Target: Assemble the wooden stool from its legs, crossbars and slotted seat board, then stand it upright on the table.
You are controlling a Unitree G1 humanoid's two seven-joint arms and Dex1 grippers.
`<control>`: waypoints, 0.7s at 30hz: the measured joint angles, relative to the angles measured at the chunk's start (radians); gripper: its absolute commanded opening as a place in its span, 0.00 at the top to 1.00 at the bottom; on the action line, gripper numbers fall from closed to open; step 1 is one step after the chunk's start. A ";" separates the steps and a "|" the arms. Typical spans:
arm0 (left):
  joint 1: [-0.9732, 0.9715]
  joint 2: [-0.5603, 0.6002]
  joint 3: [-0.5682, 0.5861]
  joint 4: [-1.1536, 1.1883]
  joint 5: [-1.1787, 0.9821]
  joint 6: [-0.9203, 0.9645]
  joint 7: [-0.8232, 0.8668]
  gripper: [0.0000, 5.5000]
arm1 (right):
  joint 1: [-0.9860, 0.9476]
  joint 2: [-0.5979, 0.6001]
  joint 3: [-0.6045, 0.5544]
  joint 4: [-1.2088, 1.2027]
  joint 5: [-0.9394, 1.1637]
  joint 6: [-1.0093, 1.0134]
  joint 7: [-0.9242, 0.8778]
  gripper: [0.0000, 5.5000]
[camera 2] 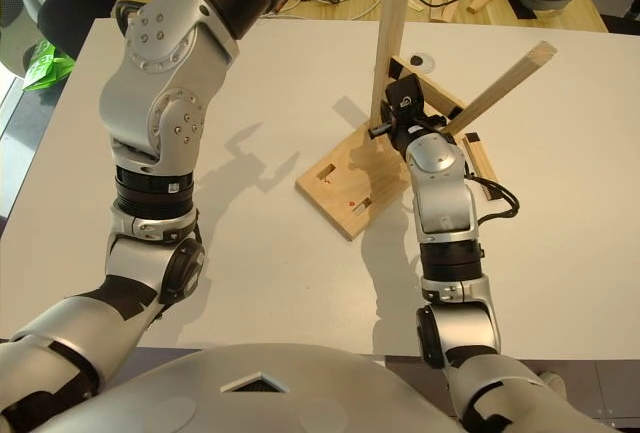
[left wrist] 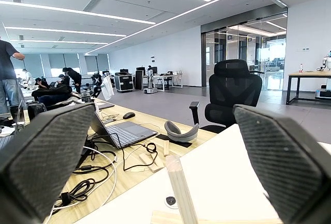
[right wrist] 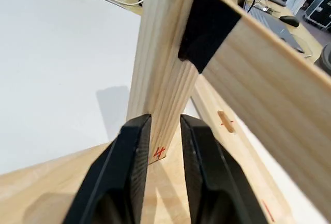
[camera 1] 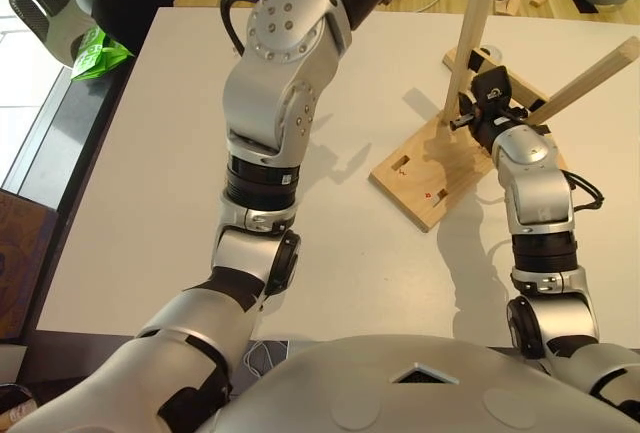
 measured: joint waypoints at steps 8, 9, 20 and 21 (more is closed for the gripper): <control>-0.001 -0.004 0.024 0.040 0.006 -0.034 0.054 0.10 | -0.008 -0.196 0.244 -0.008 0.103 -0.028 0.376 0.81; -0.002 -0.005 0.027 0.046 0.008 -0.043 0.060 0.10 | -0.023 -0.208 0.264 0.007 0.110 -0.057 0.424 0.81; -0.022 -0.018 0.059 0.077 0.015 -0.061 0.112 0.10 | -0.264 -0.201 0.516 0.373 -0.017 -0.646 0.629 0.81; -0.022 -0.020 0.060 0.077 0.015 -0.061 0.116 0.10 | -0.288 -0.187 0.525 0.419 -0.026 -0.689 0.624 0.81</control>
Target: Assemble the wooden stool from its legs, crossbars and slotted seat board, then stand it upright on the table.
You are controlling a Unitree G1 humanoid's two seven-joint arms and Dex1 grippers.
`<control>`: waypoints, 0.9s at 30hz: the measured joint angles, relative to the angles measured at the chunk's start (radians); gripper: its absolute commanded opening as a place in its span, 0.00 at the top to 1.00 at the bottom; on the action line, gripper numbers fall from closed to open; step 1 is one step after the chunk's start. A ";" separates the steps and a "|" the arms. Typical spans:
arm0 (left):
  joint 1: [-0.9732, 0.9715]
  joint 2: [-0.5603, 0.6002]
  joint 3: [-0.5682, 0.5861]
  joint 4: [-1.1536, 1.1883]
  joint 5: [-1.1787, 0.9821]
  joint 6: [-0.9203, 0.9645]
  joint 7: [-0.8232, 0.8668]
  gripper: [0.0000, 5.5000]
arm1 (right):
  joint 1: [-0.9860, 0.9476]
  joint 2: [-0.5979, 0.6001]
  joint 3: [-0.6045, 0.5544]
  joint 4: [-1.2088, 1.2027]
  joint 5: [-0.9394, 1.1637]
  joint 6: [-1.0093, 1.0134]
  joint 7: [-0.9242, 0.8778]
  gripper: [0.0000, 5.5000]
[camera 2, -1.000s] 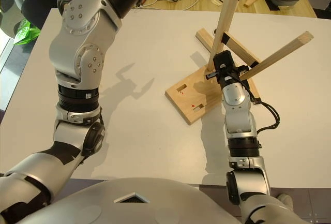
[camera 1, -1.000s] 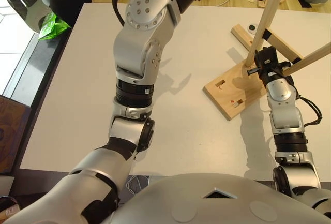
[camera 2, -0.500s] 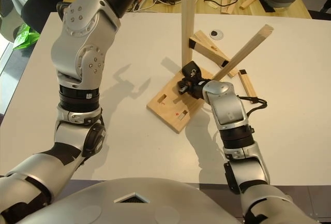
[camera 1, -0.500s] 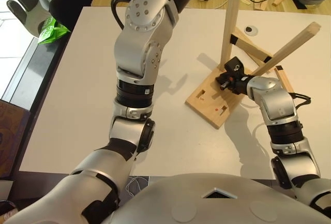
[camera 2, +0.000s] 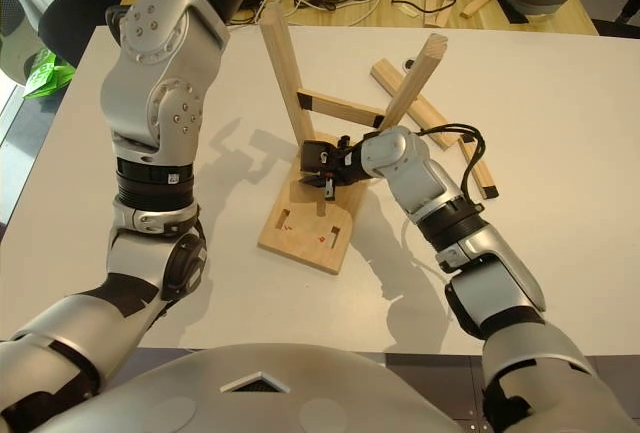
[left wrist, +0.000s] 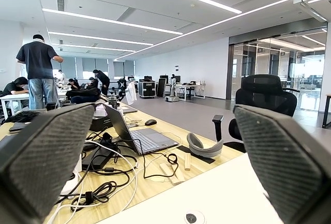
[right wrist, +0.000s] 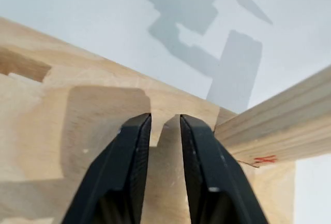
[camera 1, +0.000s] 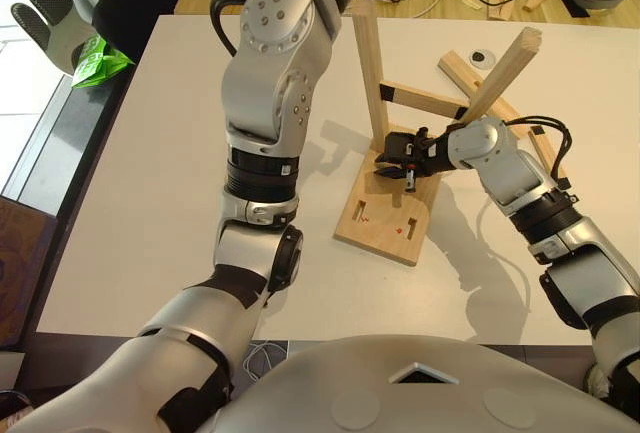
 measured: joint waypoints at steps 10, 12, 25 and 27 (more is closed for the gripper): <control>0.000 -0.012 0.010 0.001 0.000 -0.002 0.025 0.10 | -0.174 0.180 0.031 0.494 -0.151 -0.438 -0.303 0.81; 0.000 -0.013 0.016 0.002 0.001 -0.002 0.035 0.10 | -0.187 0.202 0.028 0.564 -0.178 -0.502 -0.391 0.81; 0.025 -0.053 0.057 -0.054 -0.037 -0.074 0.058 0.10 | 0.192 0.068 -0.407 -0.277 0.287 -0.390 -0.387 0.81; 0.042 -0.050 0.057 -0.082 -0.037 -0.084 0.058 0.10 | 0.367 -0.065 -0.506 -0.528 0.404 -0.190 -0.360 0.73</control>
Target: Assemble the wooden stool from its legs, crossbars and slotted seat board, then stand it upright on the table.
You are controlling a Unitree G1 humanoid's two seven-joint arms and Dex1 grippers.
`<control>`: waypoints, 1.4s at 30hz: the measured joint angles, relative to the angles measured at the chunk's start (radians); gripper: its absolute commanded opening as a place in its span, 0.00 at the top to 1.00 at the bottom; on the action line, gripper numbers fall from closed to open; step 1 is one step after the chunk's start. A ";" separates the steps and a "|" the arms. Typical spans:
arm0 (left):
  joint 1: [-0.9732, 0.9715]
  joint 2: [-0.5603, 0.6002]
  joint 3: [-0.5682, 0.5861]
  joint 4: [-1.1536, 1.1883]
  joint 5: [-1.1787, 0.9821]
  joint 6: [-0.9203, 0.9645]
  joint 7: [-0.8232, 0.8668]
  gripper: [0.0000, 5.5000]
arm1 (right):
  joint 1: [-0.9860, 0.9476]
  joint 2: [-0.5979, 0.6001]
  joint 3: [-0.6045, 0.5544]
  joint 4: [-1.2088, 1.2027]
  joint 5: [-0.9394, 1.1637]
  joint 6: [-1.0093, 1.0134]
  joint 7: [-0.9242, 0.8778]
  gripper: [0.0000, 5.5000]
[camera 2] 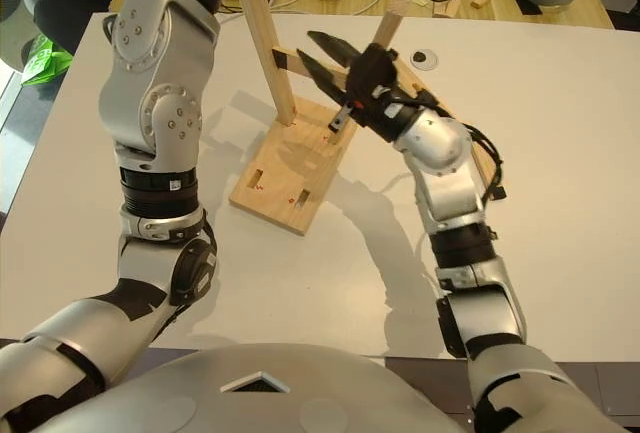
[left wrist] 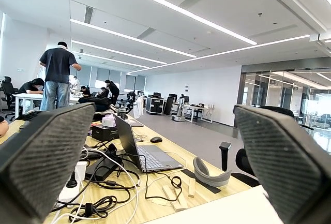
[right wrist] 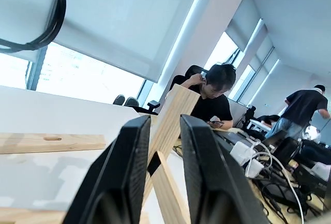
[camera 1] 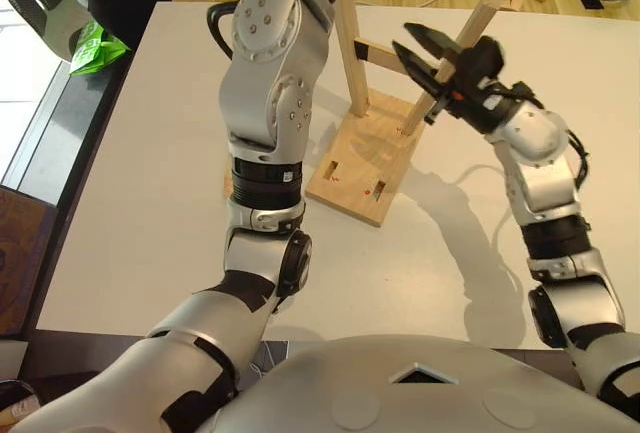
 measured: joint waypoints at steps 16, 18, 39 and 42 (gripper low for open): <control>0.125 0.054 0.011 -0.057 0.037 -0.047 0.035 0.10 | 0.559 -0.099 -0.419 0.209 -0.021 0.136 -0.108 0.27; 0.126 0.054 0.012 -0.059 0.037 -0.051 0.042 0.10 | 0.481 -0.099 -0.426 0.282 0.006 0.253 -0.131 0.27; 0.111 0.100 0.051 -0.056 0.022 -0.023 0.045 0.10 | 0.299 -0.080 -0.454 0.261 0.066 0.727 -0.307 0.75; 0.109 0.116 0.063 -0.052 0.021 -0.010 0.043 0.10 | 0.312 -0.051 -0.457 0.225 0.066 0.730 -0.339 0.77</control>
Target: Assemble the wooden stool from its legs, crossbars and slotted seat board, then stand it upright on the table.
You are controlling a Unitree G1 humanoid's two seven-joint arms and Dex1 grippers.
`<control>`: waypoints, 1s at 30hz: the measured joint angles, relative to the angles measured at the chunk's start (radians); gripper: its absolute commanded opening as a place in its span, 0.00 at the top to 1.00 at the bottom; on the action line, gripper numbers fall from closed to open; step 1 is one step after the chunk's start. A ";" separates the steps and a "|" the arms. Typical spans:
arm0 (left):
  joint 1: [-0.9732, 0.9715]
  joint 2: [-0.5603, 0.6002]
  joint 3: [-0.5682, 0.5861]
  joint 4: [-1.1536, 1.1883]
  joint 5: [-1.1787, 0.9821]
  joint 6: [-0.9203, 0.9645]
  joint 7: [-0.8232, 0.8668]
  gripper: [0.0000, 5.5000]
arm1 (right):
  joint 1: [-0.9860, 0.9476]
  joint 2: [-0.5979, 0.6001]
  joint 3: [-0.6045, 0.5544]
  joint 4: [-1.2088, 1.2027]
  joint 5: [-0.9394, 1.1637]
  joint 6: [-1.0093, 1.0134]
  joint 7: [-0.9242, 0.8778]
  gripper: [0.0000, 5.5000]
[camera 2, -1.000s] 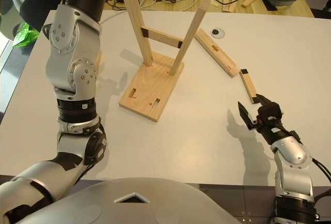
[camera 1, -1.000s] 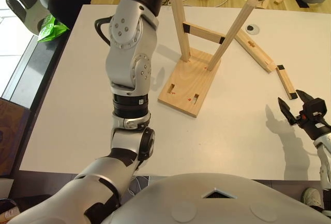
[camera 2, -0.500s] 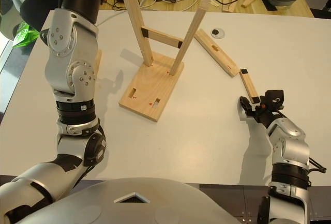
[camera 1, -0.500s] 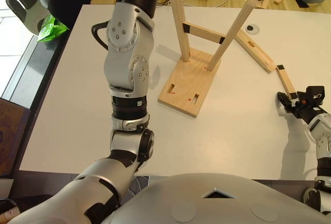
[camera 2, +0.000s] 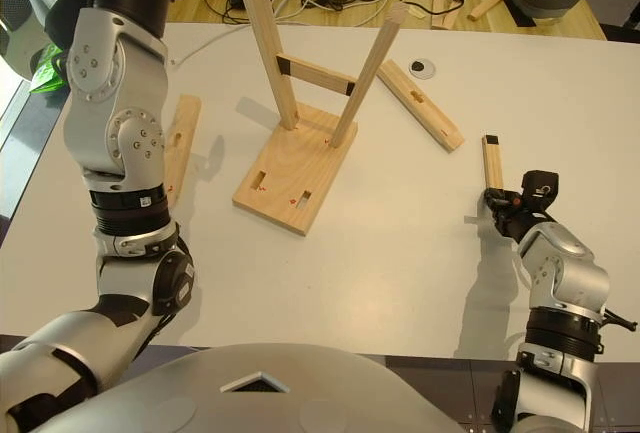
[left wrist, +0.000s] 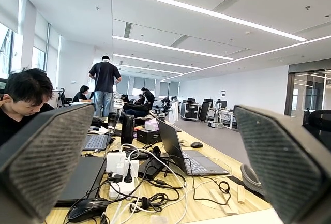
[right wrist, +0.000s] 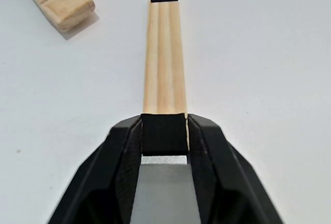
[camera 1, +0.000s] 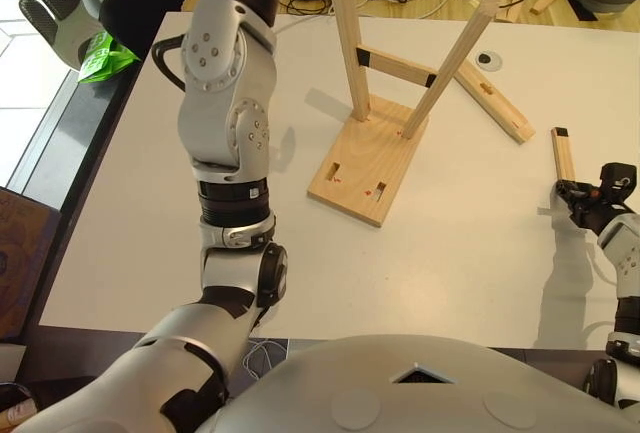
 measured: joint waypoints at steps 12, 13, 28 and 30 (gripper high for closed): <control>-0.037 0.032 0.059 0.000 -0.135 0.089 -0.074 0.10 | -0.097 0.118 0.054 -0.157 -0.236 -0.584 -0.147 0.77; -0.038 0.039 0.064 0.001 -0.142 0.096 -0.083 0.10 | -0.146 0.097 0.063 -0.173 -0.272 -0.641 -0.153 0.77; -0.175 -0.018 0.217 -0.038 -0.766 0.418 -0.062 0.10 | -0.638 0.034 0.358 -0.328 -0.175 -0.635 0.193 0.77; -0.191 -0.008 0.236 -0.038 -0.801 0.411 -0.058 0.10 | -0.609 0.038 0.381 -0.356 -0.153 -0.602 0.226 0.77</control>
